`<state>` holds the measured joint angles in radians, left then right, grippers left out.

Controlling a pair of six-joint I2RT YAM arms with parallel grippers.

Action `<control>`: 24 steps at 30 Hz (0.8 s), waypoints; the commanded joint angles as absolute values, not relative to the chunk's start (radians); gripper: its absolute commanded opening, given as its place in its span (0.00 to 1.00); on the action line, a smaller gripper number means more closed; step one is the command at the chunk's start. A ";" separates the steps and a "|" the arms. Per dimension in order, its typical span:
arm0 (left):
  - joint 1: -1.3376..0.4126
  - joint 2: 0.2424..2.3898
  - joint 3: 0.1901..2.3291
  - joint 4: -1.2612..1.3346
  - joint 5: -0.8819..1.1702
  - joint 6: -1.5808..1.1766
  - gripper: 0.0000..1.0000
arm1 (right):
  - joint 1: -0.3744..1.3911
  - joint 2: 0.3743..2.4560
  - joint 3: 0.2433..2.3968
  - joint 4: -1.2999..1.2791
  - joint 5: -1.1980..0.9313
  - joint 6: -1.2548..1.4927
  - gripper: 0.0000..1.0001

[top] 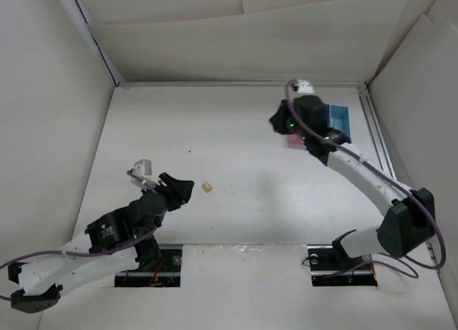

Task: Sort the stationery into containers
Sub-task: Place the stationery in the storage box, then pick up the stationery from the center of the board.

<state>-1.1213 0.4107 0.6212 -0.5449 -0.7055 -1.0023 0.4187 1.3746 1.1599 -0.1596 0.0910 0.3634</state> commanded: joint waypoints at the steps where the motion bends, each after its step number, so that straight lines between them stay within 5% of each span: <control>1: -1.117 0.348 0.658 -0.642 -0.732 -1.089 0.42 | 0.576 1.494 1.109 -0.095 -0.026 0.314 0.28; 10: -1.117 0.279 0.702 -0.673 -0.741 -1.100 0.42 | 0.965 1.793 1.241 -0.072 0.156 0.229 0.64; 24: -1.117 0.221 0.821 -0.741 -0.782 -1.068 0.43 | 1.065 1.990 1.318 -0.041 0.251 0.238 0.64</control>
<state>-1.1187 0.2249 0.7959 -0.7105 -0.7322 -1.0431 1.0538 1.9785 1.2644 -0.0898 0.1955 0.2459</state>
